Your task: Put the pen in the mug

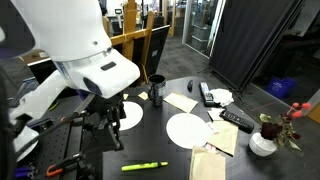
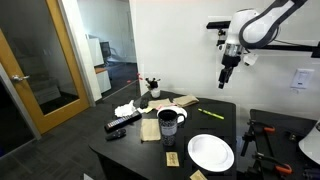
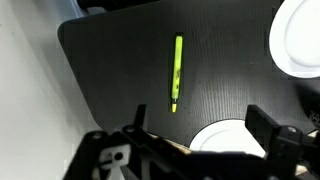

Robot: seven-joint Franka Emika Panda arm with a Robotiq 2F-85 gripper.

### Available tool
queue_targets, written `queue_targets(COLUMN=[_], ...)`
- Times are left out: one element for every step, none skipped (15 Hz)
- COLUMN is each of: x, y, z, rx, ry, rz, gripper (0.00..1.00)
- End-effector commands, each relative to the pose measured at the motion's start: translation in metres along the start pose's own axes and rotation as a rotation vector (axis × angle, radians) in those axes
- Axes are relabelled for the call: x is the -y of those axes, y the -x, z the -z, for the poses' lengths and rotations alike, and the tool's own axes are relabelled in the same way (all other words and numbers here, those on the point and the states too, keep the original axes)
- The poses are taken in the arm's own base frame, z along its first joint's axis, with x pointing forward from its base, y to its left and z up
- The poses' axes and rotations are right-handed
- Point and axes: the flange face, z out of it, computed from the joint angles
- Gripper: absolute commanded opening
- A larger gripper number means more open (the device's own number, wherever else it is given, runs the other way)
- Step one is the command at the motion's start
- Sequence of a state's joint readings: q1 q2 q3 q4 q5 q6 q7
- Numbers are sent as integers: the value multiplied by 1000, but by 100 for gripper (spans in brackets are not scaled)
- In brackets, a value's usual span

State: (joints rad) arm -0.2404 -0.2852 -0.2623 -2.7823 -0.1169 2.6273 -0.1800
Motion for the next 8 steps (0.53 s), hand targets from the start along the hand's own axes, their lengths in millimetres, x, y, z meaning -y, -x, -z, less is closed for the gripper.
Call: queue_targets(x=[-6, -6, -7, -7, -7, -7, -6, -5], y=[-1, -1, -2, -2, -2, -1, -1, -1], z=[-27, -35, -41, -49, -54, -61, -66, -72], rx=[-6, -7, -15, -21, -29, -27, -31, -27], ry=[10, 11, 15, 18, 20, 18, 18, 12], rz=[50, 55, 54, 59, 55, 45, 23, -4], gripper=[100, 100, 100, 100, 100, 100, 100, 100])
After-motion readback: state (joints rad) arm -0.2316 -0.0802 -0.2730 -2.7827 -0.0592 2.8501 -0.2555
